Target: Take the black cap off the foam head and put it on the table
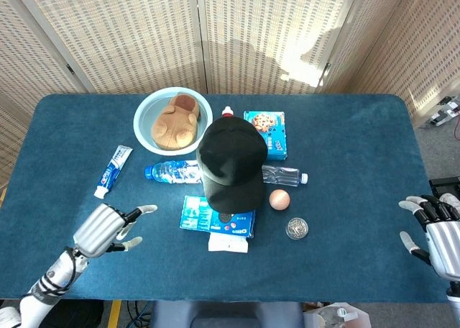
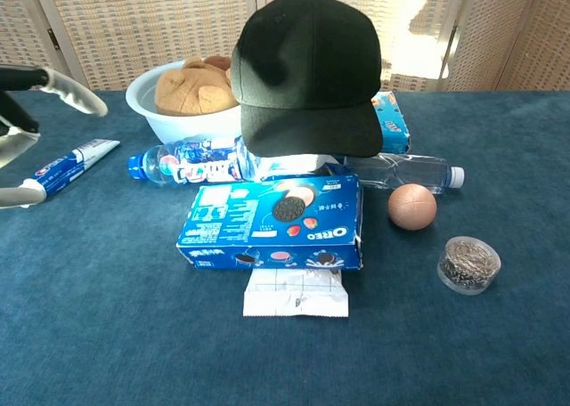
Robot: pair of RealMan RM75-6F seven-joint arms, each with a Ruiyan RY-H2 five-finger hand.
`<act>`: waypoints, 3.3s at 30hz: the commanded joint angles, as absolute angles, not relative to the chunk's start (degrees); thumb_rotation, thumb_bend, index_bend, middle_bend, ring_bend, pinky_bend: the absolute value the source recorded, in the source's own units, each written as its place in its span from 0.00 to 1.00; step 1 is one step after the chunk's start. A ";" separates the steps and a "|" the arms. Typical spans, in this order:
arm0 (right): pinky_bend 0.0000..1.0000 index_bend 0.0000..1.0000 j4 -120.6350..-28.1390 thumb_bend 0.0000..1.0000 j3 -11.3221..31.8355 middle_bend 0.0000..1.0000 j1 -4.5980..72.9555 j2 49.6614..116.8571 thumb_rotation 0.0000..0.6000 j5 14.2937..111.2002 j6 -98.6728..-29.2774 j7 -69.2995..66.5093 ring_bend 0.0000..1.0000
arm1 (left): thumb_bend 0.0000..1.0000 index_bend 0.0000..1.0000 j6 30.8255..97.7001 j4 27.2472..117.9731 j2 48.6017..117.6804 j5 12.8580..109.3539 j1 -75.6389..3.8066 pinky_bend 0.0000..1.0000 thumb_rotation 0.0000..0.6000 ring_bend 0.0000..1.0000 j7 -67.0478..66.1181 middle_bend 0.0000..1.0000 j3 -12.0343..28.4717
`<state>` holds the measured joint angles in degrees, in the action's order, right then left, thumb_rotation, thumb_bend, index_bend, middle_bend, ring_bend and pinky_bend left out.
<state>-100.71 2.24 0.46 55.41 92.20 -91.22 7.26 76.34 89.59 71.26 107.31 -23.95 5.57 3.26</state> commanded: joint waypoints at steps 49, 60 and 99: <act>0.30 0.33 -97.08 0.27 1.68 0.29 -2.04 55.85 1.00 90.39 -92.34 3.30 0.19 | 0.16 0.42 76.29 58.79 107.16 99.71 -46.03 1.00 1.00 1.00 7.44 1.00 9.57; 0.30 0.33 -97.09 0.28 1.66 0.29 -2.27 55.68 1.00 90.28 -92.31 3.23 0.19 | 0.16 0.42 77.53 58.57 108.80 97.64 -46.49 1.00 1.00 1.00 6.86 1.00 9.78; 0.30 0.33 -97.26 0.28 1.54 0.29 -2.75 55.36 1.00 90.83 -92.56 3.02 0.19 | 0.42 0.60 81.24 60.09 110.58 93.90 -46.36 1.00 1.00 1.00 4.42 1.00 11.62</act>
<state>-97.26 1.54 -2.75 55.35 90.83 -92.56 3.02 81.19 60.07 110.63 93.91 -46.37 4.37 11.58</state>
